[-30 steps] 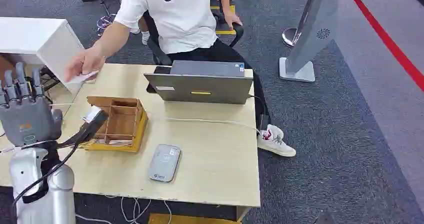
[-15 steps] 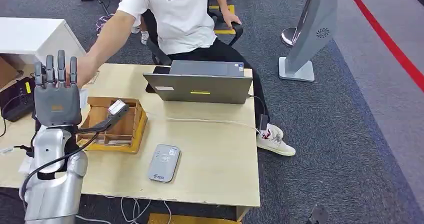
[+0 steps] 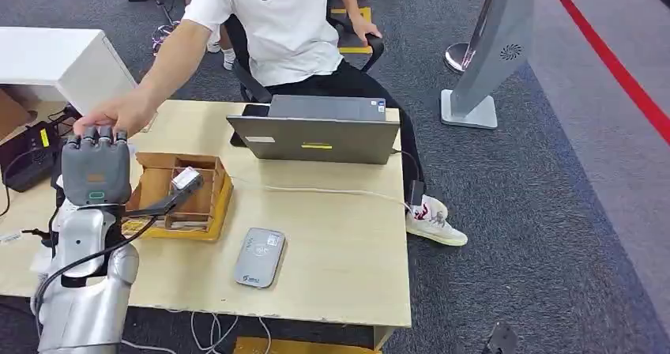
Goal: Pass the card to the sensor for recognition and then transmit it.
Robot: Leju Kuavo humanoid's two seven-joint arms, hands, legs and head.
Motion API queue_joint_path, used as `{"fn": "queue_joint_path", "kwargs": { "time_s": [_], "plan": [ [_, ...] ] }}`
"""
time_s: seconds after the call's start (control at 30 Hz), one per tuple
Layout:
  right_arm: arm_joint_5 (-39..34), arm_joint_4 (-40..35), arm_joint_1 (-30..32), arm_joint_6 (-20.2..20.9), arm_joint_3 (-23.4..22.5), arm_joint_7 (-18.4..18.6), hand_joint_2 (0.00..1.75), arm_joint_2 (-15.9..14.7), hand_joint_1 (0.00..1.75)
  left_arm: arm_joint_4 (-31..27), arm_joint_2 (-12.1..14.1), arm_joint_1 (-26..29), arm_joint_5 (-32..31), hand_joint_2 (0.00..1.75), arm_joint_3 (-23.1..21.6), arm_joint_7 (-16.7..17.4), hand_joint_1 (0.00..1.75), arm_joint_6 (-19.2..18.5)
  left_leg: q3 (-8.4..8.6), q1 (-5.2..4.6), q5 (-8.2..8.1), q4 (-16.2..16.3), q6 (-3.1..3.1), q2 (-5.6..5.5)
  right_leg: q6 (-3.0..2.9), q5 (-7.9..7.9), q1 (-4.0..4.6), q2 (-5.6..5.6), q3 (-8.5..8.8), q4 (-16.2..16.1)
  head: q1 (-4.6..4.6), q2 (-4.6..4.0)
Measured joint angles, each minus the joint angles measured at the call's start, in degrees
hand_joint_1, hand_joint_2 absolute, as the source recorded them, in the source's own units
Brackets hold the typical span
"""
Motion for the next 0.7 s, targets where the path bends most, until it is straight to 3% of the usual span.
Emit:
{"fn": "queue_joint_path", "kwargs": {
  "time_s": [0.2, 0.43, 0.7],
  "plan": [
    [-1.11, 0.00, 0.15, 0.00, 0.33, -0.46, 1.75, 0.00, 0.00, -3.65, -1.79, 3.21, 0.02, 1.75, -1.88, -4.00, 1.75, 0.11, -0.01, -0.01, 0.00, 0.01, 0.00, 0.00, 0.00, 0.00, -0.01, -0.01, -0.04, -0.01, 0.00, 0.00],
    [-2.32, -0.02, 0.27, 0.00, 0.98, -0.96, 1.75, 0.00, 0.00, -5.38, -3.74, 7.42, 0.24, 1.75, -11.49, -6.38, 1.75, -1.04, -0.03, -0.02, -0.01, 0.01, 0.00, 0.01, 0.00, 0.00, -0.02, -0.01, -0.07, -0.02, 0.00, 0.00],
    [-3.08, -0.04, 0.27, 0.00, 1.31, -1.05, 1.75, 0.02, 0.00, 2.50, -3.76, 8.29, 0.70, 1.75, -21.05, -6.95, 1.75, -2.36, -0.03, -0.02, -0.01, 0.00, 0.00, 0.01, 0.00, 0.00, -0.02, 0.00, -0.06, -0.02, 0.00, 0.00]
  ]
}}
